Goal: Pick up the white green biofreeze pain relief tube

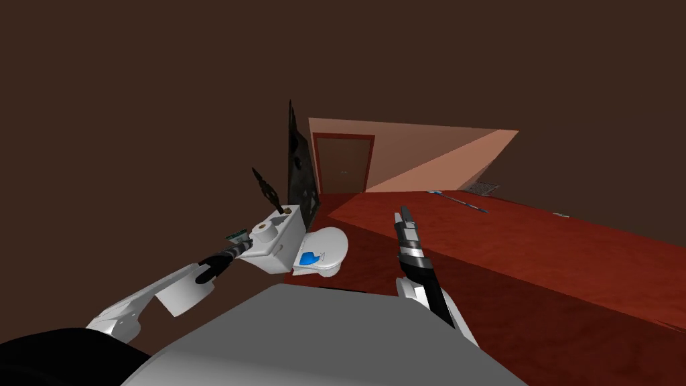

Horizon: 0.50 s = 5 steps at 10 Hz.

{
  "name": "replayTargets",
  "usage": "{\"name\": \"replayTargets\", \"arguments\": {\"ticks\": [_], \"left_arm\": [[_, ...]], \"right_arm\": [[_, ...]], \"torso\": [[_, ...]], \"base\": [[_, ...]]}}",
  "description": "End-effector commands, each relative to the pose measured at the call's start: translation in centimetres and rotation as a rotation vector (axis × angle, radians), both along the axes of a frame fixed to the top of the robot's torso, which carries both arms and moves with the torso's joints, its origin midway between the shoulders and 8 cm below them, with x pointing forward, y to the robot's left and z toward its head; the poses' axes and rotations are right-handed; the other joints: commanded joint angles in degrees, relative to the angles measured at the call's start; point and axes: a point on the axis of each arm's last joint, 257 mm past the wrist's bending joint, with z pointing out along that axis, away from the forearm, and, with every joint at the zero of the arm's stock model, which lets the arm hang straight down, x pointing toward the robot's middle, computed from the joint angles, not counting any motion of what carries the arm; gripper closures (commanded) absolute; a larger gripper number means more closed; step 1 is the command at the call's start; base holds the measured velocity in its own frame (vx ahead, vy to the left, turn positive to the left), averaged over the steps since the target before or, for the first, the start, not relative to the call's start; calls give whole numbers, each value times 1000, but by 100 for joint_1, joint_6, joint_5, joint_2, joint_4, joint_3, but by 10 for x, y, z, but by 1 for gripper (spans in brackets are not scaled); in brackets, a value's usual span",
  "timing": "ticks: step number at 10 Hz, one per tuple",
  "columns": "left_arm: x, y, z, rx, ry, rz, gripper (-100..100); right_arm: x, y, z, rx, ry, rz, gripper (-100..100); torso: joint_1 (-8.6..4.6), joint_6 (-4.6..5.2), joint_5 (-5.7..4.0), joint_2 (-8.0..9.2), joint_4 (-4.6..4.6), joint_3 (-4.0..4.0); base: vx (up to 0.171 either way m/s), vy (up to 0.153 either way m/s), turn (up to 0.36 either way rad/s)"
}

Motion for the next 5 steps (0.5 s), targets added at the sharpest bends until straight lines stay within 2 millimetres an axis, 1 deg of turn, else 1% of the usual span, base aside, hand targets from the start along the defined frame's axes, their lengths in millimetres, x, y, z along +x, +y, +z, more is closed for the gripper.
{"name": "replayTargets", "arguments": {"ticks": [1,2,3,4,5], "left_arm": [[5,13,2,-5,-7,25,100],[3,15,1,-9,-5,32,100],[6,25,3,-11,-8,49,100],[6,19,2,-10,-7,39,100],[6,19,2,-10,-7,40,0]], "right_arm": [[0,0,0,0,0,0,0],[0,0,0,0,0,0,0],[0,0,0,0,0,0,0],[0,0,0,0,0,0,0],[0,0,0,0,0,0,0]], "torso": [[0,0,0,0,0,0],[1,3,2,-8,-1,-4],[9,-6,3,-21,-3,-11],[16,-2,4,-25,-3,-13],[23,-7,5,-35,-6,-19]], "base": [[-126,-73,-169],[-74,-54,-56],[-73,-42,-86],[-37,-16,-28],[-6,-4,5]]}}
